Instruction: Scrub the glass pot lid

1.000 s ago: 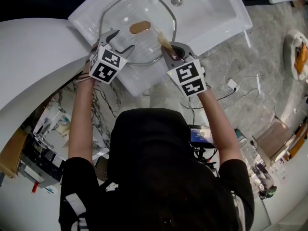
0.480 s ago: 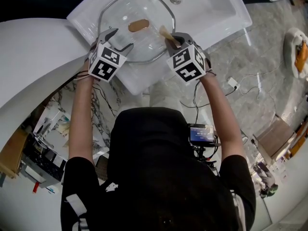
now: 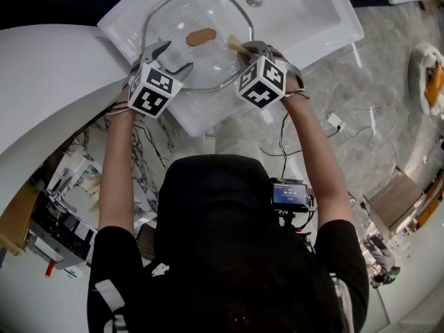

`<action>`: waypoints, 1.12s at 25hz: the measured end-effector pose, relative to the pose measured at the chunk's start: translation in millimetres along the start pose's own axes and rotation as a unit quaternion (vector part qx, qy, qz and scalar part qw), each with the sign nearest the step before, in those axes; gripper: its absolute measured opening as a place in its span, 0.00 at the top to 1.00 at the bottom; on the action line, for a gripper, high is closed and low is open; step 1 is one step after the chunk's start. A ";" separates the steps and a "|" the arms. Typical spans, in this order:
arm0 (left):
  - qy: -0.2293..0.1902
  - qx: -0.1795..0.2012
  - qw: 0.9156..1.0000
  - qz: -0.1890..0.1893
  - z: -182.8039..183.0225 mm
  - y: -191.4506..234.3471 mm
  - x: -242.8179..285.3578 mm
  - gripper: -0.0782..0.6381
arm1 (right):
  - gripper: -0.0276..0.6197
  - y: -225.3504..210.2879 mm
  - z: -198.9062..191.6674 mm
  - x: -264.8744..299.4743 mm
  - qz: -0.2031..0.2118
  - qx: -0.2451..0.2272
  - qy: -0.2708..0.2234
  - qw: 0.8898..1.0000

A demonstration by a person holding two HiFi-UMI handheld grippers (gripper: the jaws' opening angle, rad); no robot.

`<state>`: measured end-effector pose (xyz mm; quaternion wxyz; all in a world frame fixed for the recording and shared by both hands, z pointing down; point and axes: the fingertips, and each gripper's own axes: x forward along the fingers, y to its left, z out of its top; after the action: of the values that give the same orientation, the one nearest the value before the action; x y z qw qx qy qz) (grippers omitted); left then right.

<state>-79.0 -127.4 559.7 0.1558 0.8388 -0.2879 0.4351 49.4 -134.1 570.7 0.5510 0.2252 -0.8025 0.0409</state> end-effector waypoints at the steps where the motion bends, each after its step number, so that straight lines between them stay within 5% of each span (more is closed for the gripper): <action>1: 0.000 0.000 1.000 0.000 0.1 0.1 0.0 0.48 | 0.94 1.2 -1.2 2.1 0.002 -0.005 0.005 1.000; 28: -0.006 -0.001 1.000 -0.002 2.2 0.2 -1.3 0.48 | 0.94 19.1 18.5 6.0 0.068 0.046 -0.008 0.997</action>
<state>-78.2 -128.2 557.4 0.1557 0.8416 -0.2879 0.4296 23.8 -124.7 572.4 0.5298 0.1954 -0.8175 0.1131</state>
